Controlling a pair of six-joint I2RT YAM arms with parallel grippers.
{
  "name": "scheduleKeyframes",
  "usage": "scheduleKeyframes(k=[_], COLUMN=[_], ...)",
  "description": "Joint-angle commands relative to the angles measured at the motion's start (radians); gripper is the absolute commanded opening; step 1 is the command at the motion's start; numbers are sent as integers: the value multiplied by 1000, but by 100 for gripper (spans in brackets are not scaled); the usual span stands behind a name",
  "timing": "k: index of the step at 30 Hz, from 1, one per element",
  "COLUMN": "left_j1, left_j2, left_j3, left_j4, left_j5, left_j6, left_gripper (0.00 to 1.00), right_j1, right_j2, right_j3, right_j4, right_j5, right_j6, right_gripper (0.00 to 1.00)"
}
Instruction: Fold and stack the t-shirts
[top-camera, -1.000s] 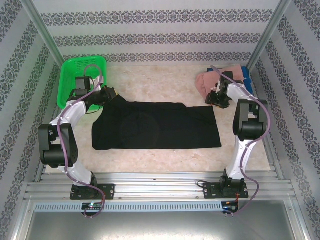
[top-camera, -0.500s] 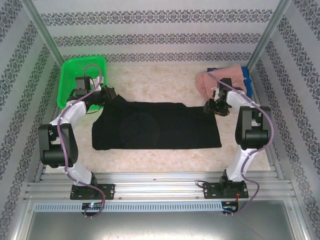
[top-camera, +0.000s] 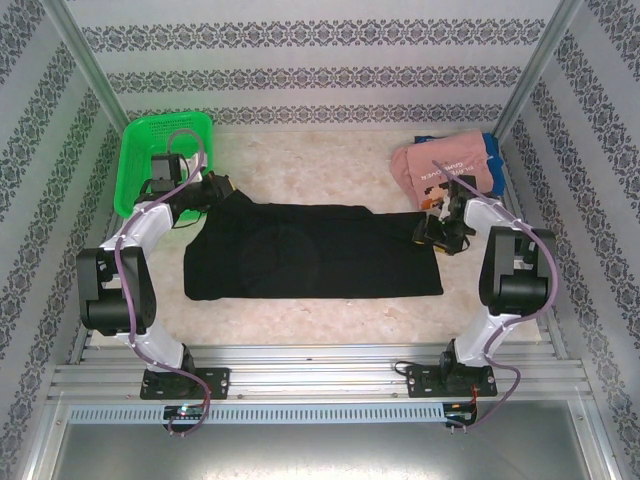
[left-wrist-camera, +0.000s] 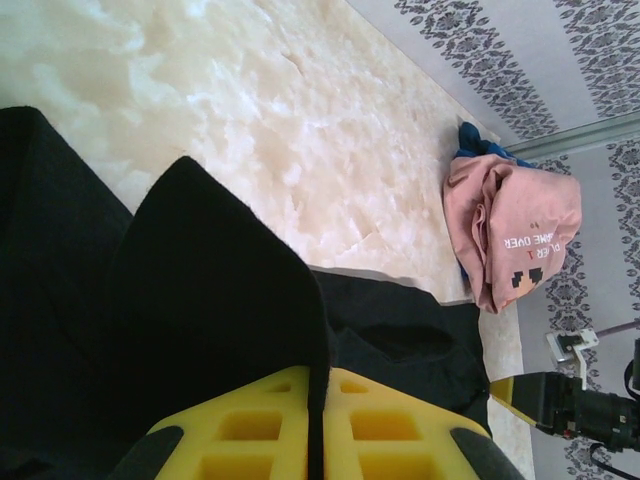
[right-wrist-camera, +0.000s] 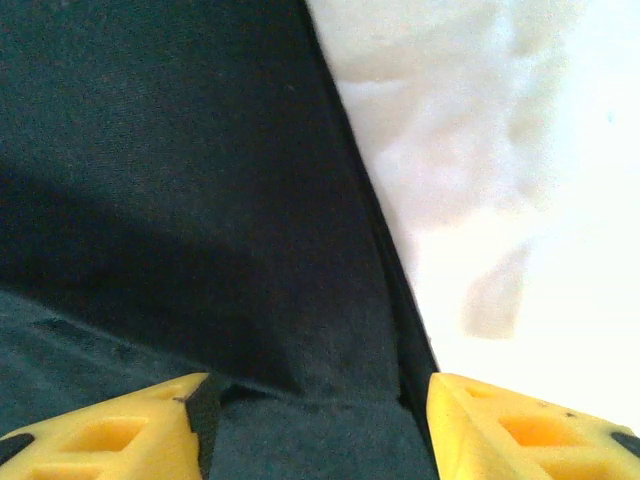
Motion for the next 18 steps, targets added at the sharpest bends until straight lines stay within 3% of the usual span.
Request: scheduleKeyframes(k=[1, 11, 18], left_j1=[-6, -11, -14], left_j2=[-8, 10, 9], left_j3=[-20, -13, -10], left_j4=[68, 96, 88], left_j5=[15, 27, 27], left_j6=[-16, -32, -25], left_gripper=[10, 10, 10], right_j1=[-18, -65, -90], right_j2=[-71, -132, -94], right_j3=[-60, -212, -213], right_j4=[26, 249, 347], right_j5=[-81, -200, -211], right_j6=[158, 491, 577], right_gripper=[60, 61, 58])
